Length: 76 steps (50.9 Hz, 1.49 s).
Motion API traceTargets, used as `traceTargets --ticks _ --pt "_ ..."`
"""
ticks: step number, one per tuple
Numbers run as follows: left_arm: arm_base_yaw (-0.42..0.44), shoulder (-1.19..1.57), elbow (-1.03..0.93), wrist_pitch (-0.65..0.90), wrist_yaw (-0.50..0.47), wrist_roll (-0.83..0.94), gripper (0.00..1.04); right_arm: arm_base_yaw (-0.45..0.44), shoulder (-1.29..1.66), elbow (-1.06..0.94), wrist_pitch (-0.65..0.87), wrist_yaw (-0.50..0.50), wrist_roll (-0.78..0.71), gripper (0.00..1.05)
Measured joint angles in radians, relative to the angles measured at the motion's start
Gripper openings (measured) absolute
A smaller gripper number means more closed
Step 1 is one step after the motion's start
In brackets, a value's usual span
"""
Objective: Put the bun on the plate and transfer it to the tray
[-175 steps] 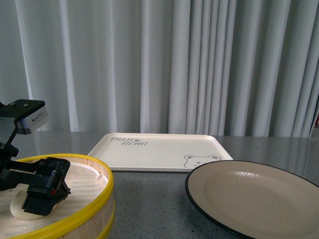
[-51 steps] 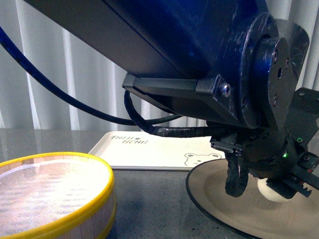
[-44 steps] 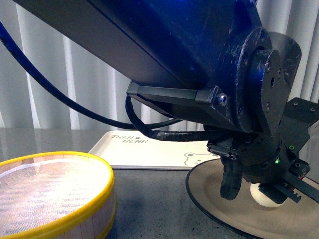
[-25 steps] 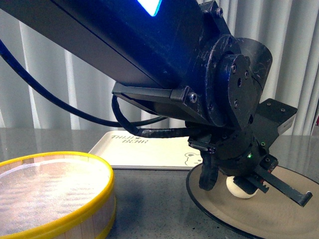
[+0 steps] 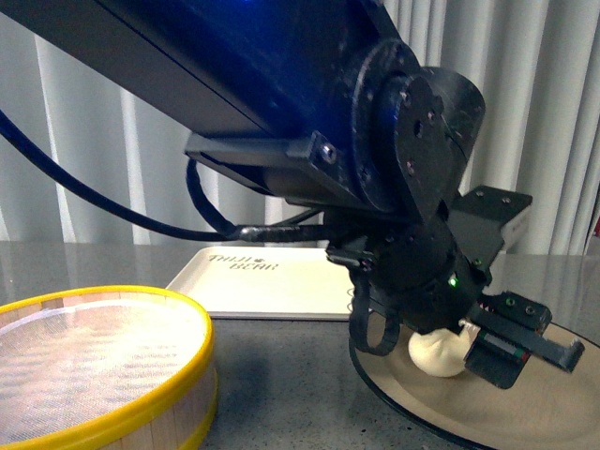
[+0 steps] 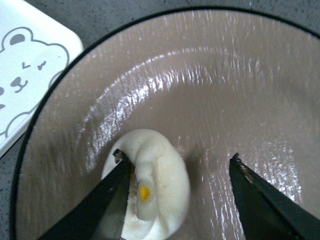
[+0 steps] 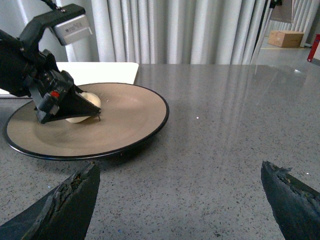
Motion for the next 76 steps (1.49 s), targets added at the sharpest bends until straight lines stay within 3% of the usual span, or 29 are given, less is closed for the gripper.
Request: traceTargets --ticks 14,25,40,50,52,55,60,74,76 --pt "0.051 -0.106 -0.003 -0.03 0.116 -0.152 1.0 0.0 0.0 0.0 0.0 0.0 0.0 0.96" --pt "0.107 -0.15 -0.021 0.028 0.051 -0.253 0.98 0.0 0.0 0.0 0.0 0.0 0.0 0.96" --pt "0.325 -0.147 -0.018 0.069 -0.132 -0.307 0.98 0.0 0.0 0.0 0.0 0.0 0.0 0.96" --pt "0.338 -0.147 -0.024 0.069 -0.13 -0.307 0.98 0.0 0.0 0.0 0.0 -0.003 0.0 0.96" --pt "0.323 -0.161 -0.074 0.176 -0.209 -0.289 0.94 0.0 0.0 0.0 0.0 -0.002 0.0 0.96" --pt "0.315 -0.229 -0.285 0.528 -0.373 -0.278 0.8 0.0 0.0 0.0 0.0 -0.002 0.0 0.96" --pt "0.365 -0.395 -0.636 0.883 -0.369 -0.269 0.56 0.0 0.0 0.0 0.0 0.001 0.0 0.96" --pt "0.473 -0.642 -1.109 1.083 -0.282 -0.269 0.06 0.0 0.0 0.0 0.0 0.0 0.0 0.96" --pt "0.477 -0.662 -1.143 1.094 -0.273 -0.269 0.04 0.0 0.0 0.0 0.0 0.0 0.0 0.96"
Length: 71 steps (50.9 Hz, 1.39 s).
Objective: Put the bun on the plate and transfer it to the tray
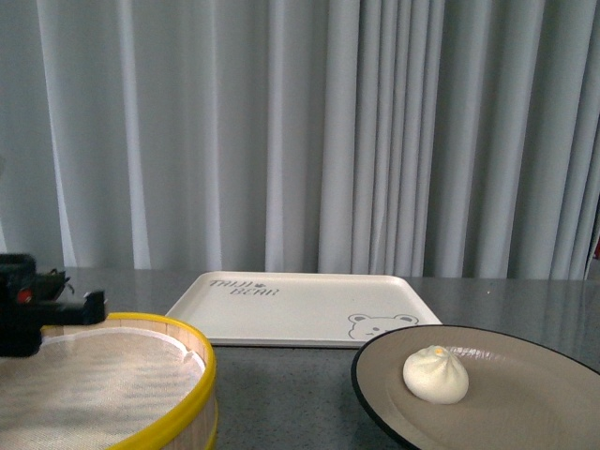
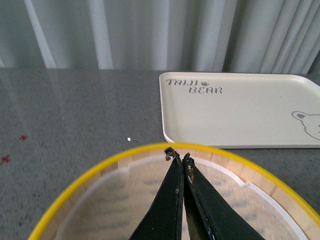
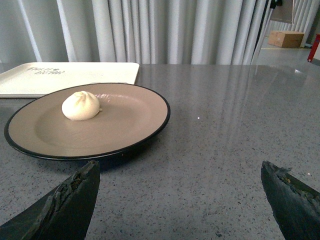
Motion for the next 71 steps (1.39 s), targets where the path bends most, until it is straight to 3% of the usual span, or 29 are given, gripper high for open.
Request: traceTargets --ticks 22,36,44,51,71 --pt "0.087 -0.275 -0.32 0.046 0.082 0.003 0.04 0.0 0.0 0.0 0.0 0.0 0.0 0.96" --pt "0.176 -0.467 -0.44 -0.028 0.163 0.003 0.04 0.0 0.0 0.0 0.0 0.0 0.0 0.96" --pt "0.18 -0.592 -0.489 -0.107 0.165 0.003 0.04 0.0 0.0 0.0 0.0 0.0 0.0 0.96" --pt "0.18 -0.623 -0.537 -0.085 0.166 0.003 0.04 0.0 0.0 0.0 0.0 0.0 0.0 0.96" --pt "0.18 -0.861 -0.539 -0.299 0.166 0.003 0.04 0.0 0.0 0.0 0.0 0.0 0.0 0.96"
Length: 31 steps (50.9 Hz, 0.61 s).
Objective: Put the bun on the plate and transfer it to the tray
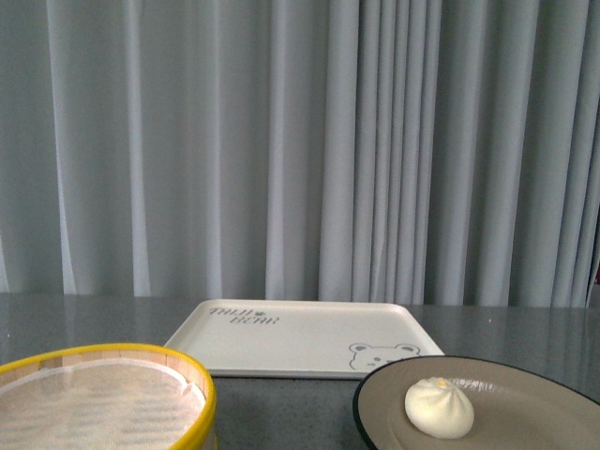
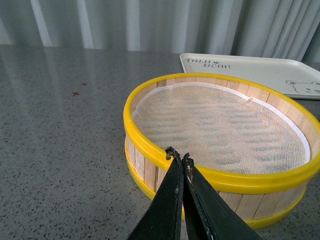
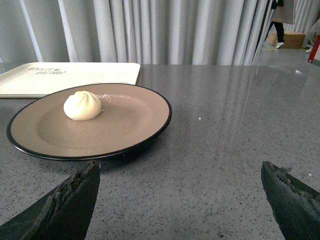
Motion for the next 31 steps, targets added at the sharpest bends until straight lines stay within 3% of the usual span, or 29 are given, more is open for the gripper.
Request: traceTargets --ticks 31 --pt "0.0 -0.277 0.0 -0.264 0.0 0.0 0.04 0.0 0.0 0.0 0.0 0.0 0.0 0.96"
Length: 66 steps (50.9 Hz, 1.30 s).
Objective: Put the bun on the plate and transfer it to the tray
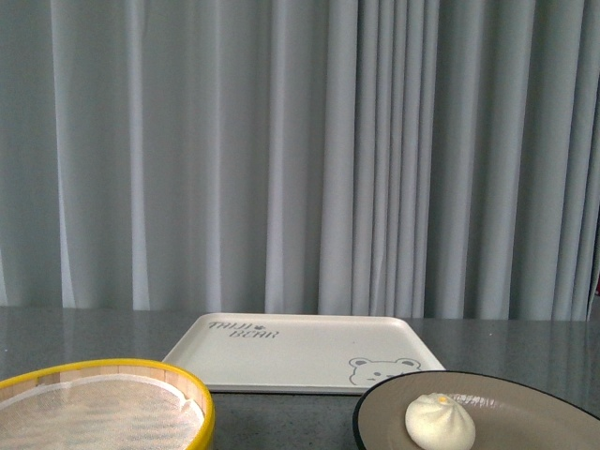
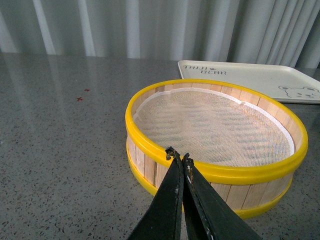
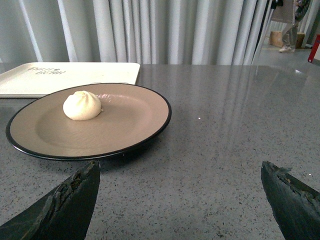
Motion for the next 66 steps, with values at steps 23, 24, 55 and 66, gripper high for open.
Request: traceTargets --ticks 23,24,55,66 --pt "0.0 -0.156 0.0 -0.171 -0.001 0.0 0.04 0.0 0.0 0.0 0.0 0.0 0.0 0.96" --pt "0.0 -0.179 0.0 -0.205 0.0 0.0 0.04 0.0 0.0 0.0 0.0 0.0 0.0 0.96" --pt "0.0 -0.27 0.0 -0.277 0.002 0.0 0.52 0.0 0.0 0.0 0.0 0.0 0.0 0.96" --pt "0.0 -0.27 0.0 -0.277 0.002 0.0 0.89 0.0 0.0 0.0 0.0 0.0 0.0 0.96"
